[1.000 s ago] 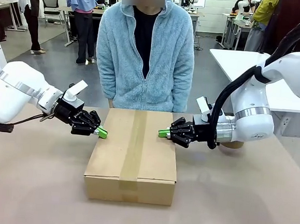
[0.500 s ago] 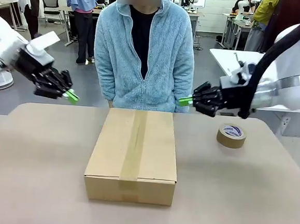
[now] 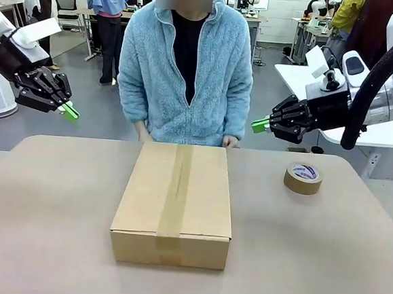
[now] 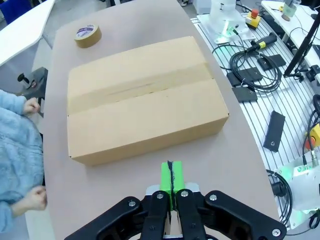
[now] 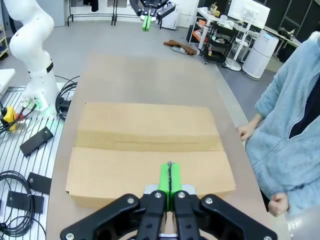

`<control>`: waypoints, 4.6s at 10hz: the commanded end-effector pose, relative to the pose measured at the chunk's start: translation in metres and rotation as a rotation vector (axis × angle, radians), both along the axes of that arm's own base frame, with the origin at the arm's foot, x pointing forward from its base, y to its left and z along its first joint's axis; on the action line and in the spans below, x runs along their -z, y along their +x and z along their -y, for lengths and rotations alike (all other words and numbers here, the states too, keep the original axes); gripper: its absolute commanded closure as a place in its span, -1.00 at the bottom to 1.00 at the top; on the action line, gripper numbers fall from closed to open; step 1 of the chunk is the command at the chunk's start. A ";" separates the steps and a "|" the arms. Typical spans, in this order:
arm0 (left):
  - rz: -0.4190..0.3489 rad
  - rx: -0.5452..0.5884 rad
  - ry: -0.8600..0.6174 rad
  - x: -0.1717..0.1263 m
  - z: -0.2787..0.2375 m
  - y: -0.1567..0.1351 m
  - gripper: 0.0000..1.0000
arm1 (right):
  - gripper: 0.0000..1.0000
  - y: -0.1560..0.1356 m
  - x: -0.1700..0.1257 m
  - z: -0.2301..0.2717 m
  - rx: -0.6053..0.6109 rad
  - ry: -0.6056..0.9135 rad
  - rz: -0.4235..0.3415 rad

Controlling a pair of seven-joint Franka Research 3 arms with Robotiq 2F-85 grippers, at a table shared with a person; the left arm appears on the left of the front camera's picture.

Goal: Wrap the clocks to prevent damage.
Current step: After the human seals the box with tape, release both hands from the side flaps of the Package Box.

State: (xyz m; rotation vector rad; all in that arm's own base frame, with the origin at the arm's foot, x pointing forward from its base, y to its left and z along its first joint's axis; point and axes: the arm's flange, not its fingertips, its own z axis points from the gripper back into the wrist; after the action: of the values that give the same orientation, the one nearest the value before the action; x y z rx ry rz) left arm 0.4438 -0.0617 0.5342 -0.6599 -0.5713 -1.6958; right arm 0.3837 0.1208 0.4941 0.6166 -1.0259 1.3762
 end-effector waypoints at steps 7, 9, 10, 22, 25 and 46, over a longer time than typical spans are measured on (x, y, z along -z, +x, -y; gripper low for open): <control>-0.005 0.007 -0.008 0.005 0.003 0.003 0.99 | 0.98 0.007 0.006 0.000 -0.012 0.018 -0.004; -0.005 0.007 -0.008 0.005 0.003 0.003 0.99 | 0.98 0.007 0.006 0.000 -0.012 0.018 -0.004; -0.005 0.007 -0.008 0.005 0.003 0.003 0.99 | 0.98 0.007 0.006 0.000 -0.012 0.018 -0.004; -0.055 -0.002 -0.014 0.005 0.005 0.014 -1.00 | -1.00 0.005 0.001 -0.010 -0.055 -0.022 -0.044; -0.061 0.004 -0.025 0.010 0.005 0.010 -1.00 | -1.00 0.004 0.006 -0.010 -0.063 -0.017 -0.054; -0.045 0.010 -0.011 0.013 0.003 0.009 -1.00 | -1.00 -0.005 0.012 -0.007 0.162 0.051 -0.571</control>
State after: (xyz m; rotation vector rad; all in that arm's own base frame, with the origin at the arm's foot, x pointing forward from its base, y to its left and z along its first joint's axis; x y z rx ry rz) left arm 0.4535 -0.0646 0.5205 -0.7059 -0.5475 -1.6871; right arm 0.3801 0.1291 0.4786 0.9198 -0.7030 0.9452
